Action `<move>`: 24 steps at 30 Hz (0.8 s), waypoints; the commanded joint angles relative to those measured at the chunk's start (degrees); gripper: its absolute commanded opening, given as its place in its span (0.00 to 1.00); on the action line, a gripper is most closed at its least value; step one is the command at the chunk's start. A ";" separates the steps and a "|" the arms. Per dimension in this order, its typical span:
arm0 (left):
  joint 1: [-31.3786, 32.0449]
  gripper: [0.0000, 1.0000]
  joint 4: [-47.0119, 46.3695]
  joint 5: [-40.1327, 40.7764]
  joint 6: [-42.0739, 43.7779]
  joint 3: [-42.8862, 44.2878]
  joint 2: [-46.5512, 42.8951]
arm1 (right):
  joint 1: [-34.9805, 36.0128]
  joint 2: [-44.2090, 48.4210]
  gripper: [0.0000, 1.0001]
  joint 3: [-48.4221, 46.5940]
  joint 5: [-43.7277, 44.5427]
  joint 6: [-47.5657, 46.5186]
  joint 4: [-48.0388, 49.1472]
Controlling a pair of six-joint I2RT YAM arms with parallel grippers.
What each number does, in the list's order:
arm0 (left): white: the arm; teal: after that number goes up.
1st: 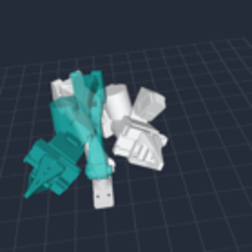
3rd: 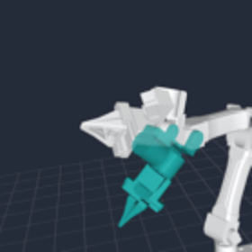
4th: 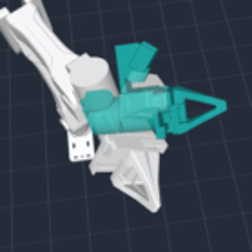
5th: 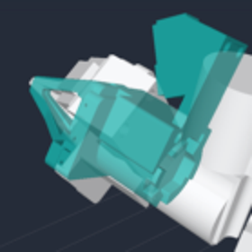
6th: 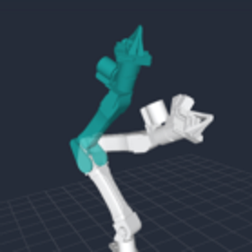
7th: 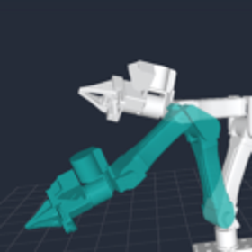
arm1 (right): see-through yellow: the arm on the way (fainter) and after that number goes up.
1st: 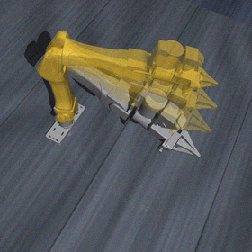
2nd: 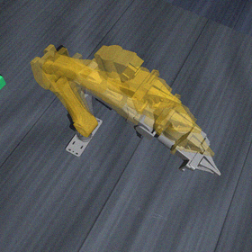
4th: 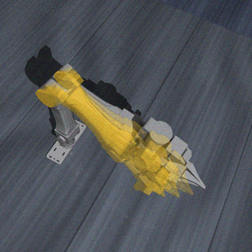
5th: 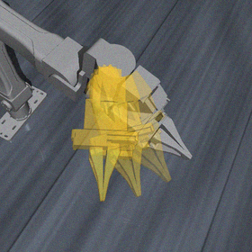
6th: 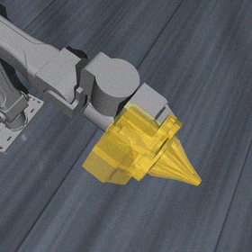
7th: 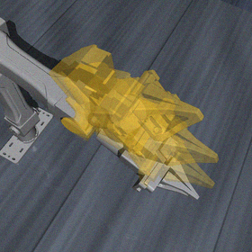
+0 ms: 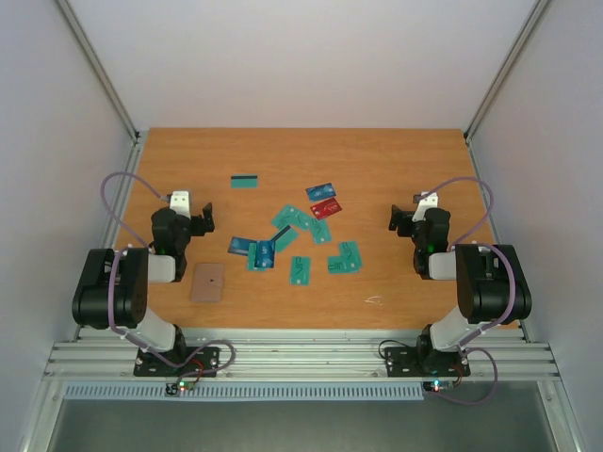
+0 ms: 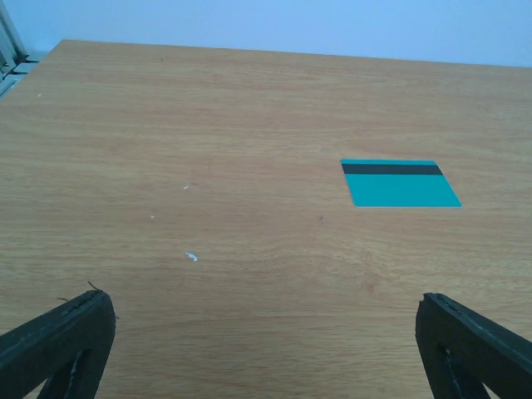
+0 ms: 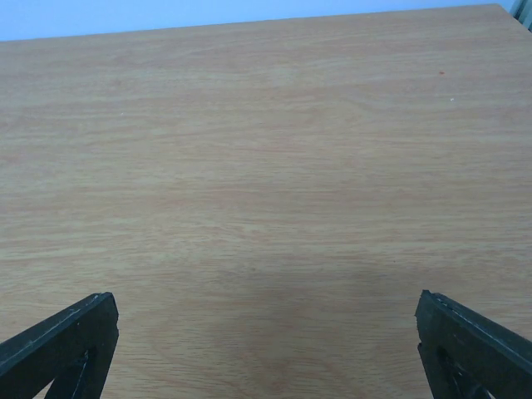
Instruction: Put the credit cards into the card holder
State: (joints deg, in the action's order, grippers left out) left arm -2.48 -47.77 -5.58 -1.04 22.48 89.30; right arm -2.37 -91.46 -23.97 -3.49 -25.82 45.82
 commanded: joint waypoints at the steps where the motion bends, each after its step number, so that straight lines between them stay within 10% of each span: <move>1: 0.28 0.99 -4.11 0.65 0.44 0.37 0.10 | -0.32 0.32 0.99 -0.38 -0.08 -0.57 1.50; 15: 0.31 1.00 -0.41 3.71 -0.03 -1.71 -8.76 | -0.35 2.63 0.98 0.09 1.22 -0.05 0.70; 24: 0.38 0.99 36.28 6.92 -1.60 7.79 -32.83 | -0.18 17.08 0.99 -6.12 6.95 3.00 -18.70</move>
State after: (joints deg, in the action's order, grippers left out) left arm -2.20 -30.13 -0.58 -1.15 24.56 63.35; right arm -2.37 -79.75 -26.02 -0.14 -25.26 35.42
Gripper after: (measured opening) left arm 0.995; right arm 0.986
